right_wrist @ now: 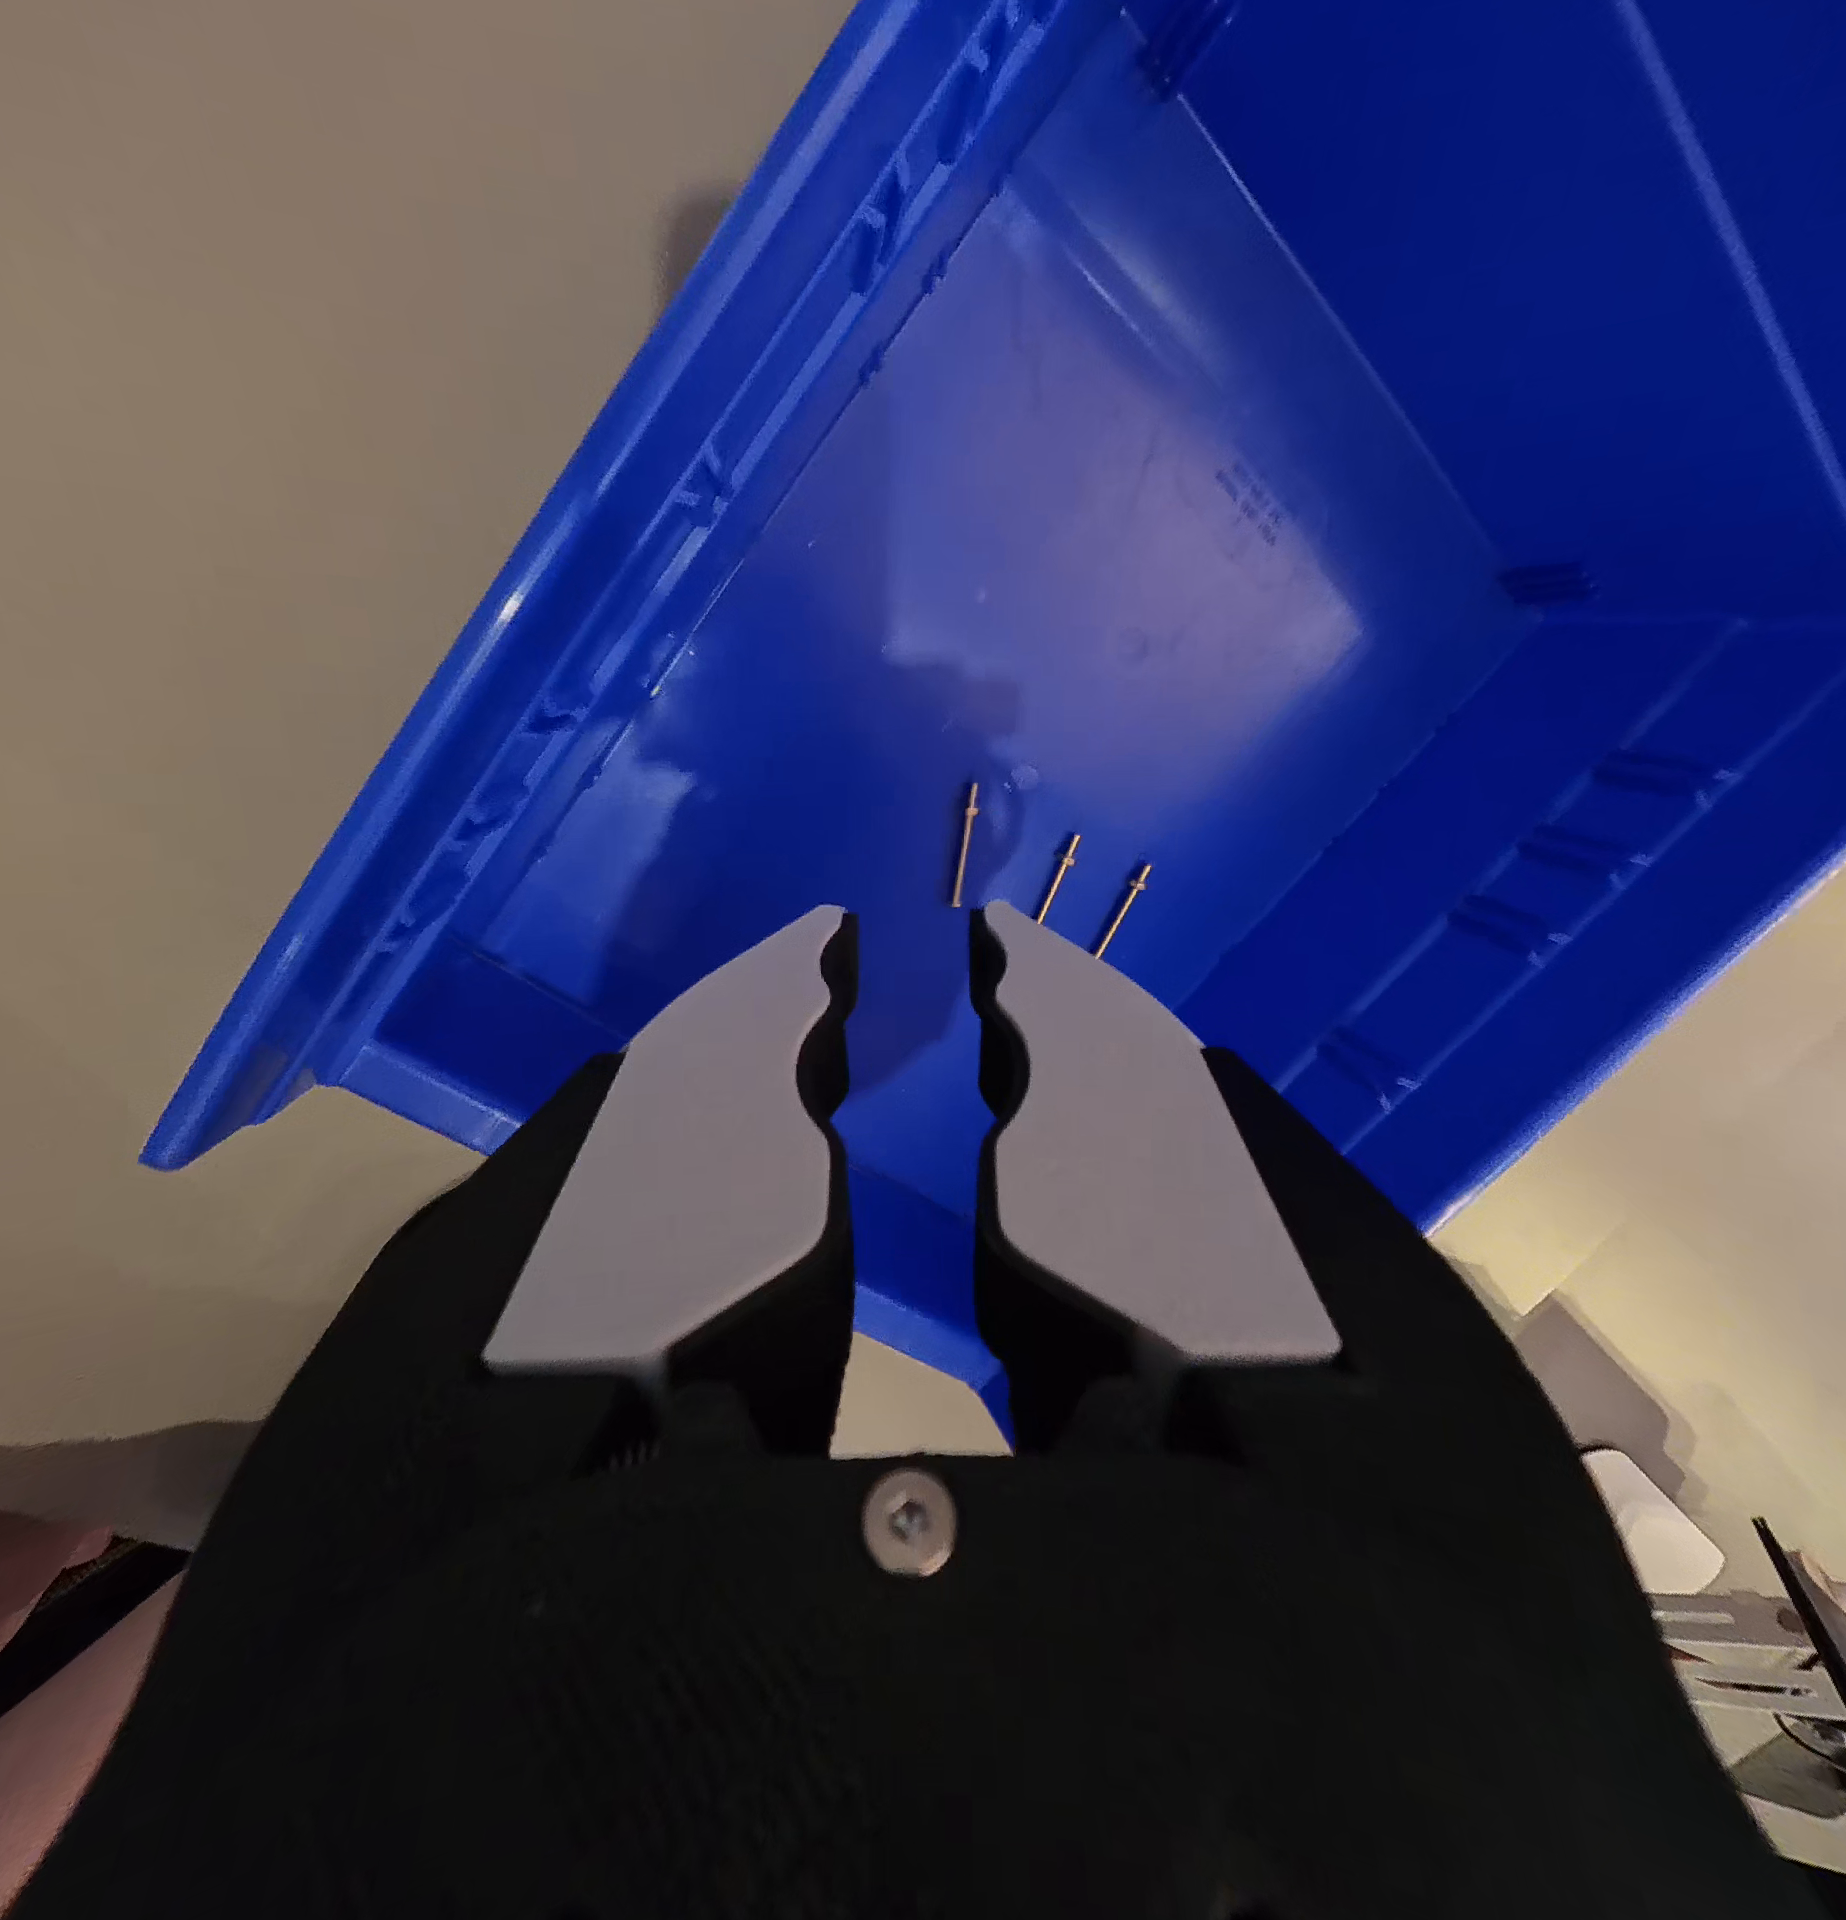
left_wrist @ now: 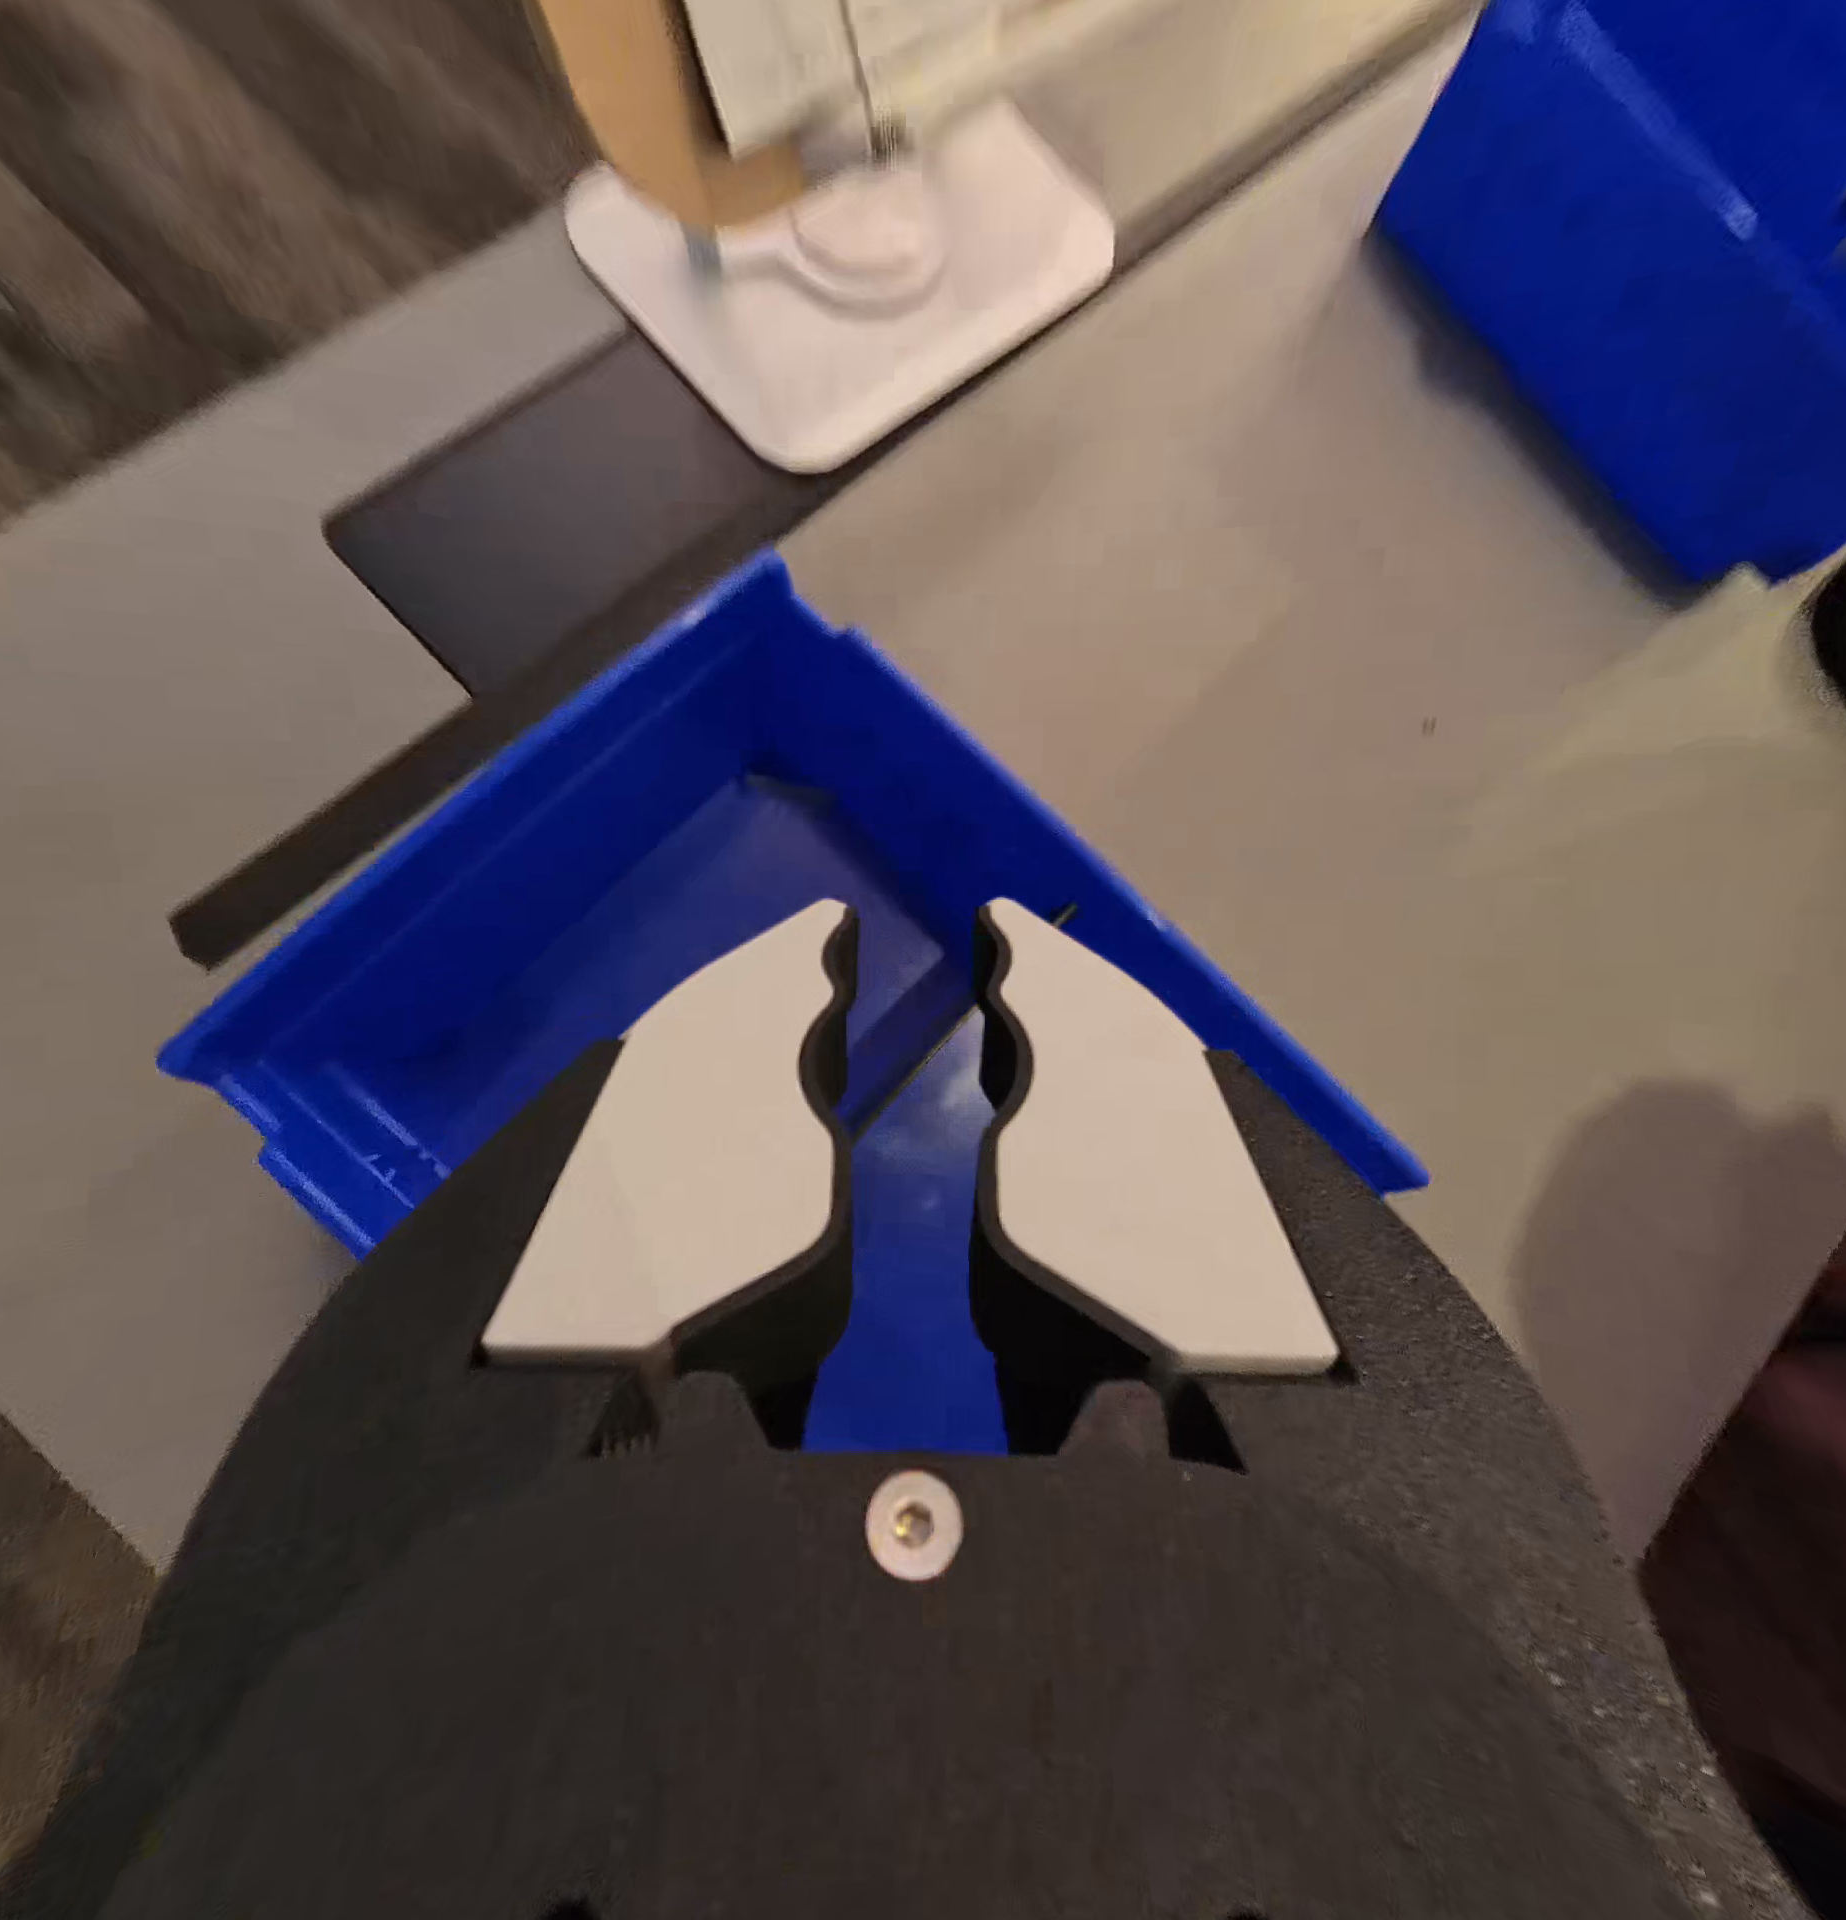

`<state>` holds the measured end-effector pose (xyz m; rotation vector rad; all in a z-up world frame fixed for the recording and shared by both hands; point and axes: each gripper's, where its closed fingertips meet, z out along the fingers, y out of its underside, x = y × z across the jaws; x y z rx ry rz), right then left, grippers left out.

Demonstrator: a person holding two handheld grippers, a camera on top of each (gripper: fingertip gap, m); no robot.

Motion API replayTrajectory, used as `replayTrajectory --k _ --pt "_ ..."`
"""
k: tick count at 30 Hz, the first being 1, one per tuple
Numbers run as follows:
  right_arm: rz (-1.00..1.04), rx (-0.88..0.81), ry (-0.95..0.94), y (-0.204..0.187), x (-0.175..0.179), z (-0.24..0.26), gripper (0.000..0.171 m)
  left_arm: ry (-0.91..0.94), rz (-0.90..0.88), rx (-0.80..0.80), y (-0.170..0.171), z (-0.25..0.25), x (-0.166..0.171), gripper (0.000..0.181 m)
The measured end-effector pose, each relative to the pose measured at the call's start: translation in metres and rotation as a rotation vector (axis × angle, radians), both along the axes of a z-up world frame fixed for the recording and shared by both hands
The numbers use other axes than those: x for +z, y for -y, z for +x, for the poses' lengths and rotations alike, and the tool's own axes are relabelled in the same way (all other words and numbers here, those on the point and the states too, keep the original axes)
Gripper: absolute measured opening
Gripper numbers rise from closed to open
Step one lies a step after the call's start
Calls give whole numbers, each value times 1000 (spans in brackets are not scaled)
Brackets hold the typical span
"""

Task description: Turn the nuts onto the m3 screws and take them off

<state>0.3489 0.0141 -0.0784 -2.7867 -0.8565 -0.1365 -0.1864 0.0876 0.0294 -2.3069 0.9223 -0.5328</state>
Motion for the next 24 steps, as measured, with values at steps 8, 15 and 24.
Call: replayTrajectory --k 8,15,24 --pt "-17 14 -3 -4 -8 -9 21 -403 46 -384 -15 -11 -70 24" --pt "40 77 -131 -10 4 -39 21 -539 23 -678 -8 -14 -116 24" --pt "204 128 -423 -21 47 -80 20 -620 273 -849 -51 0 -138 26"
